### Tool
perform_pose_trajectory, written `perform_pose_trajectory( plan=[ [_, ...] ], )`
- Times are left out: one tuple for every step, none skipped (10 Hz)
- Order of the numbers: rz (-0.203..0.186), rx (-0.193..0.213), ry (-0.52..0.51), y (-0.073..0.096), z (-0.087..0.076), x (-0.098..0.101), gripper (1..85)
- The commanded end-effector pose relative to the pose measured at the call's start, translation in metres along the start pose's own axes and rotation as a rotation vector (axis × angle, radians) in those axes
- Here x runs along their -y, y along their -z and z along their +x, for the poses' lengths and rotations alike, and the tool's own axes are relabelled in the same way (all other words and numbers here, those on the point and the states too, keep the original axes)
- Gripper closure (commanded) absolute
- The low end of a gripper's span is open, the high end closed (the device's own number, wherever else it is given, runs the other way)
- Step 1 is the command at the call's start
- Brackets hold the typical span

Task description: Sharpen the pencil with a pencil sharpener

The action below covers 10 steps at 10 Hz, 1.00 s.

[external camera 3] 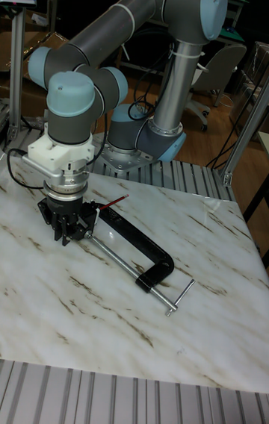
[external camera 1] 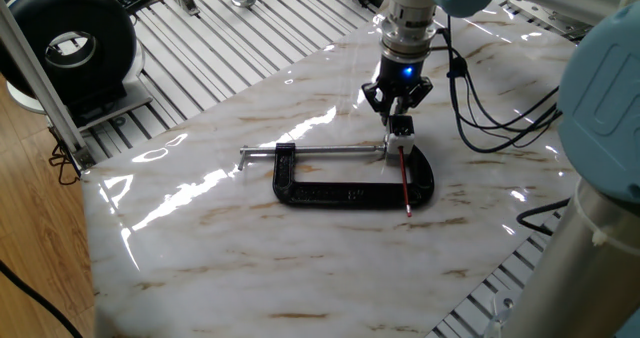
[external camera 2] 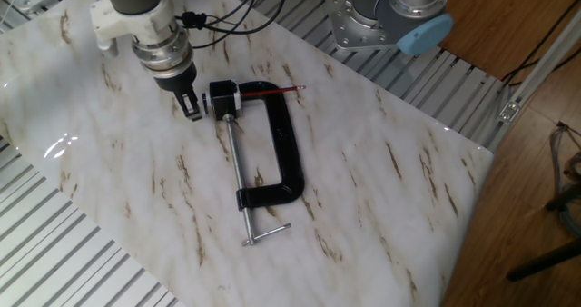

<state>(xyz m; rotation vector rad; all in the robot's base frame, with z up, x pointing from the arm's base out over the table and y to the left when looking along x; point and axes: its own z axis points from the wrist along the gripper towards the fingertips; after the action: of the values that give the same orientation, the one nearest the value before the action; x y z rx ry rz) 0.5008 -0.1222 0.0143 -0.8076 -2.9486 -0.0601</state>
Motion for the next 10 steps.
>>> perform_pose_trajectory(
  plan=[
    [-0.009,-0.013,-0.006,0.000,0.003,0.000,61.7],
    [-0.004,-0.017,-0.007,-0.001,0.004,0.001,66.0],
    [0.006,-0.021,-0.007,-0.002,0.005,0.002,71.7],
    [0.016,-0.023,-0.008,-0.002,0.005,0.005,76.7],
    [0.031,-0.021,-0.009,-0.002,0.004,0.009,81.3],
    [0.041,-0.019,-0.010,-0.002,0.003,0.011,84.7],
    [0.043,-0.020,-0.010,-0.001,0.003,0.012,84.7],
    [0.045,-0.020,-0.010,-0.001,0.003,0.013,84.7],
    [0.052,-0.021,-0.011,0.000,0.003,0.014,84.7],
    [0.068,-0.021,-0.011,0.000,0.003,0.018,84.7]
  ],
)
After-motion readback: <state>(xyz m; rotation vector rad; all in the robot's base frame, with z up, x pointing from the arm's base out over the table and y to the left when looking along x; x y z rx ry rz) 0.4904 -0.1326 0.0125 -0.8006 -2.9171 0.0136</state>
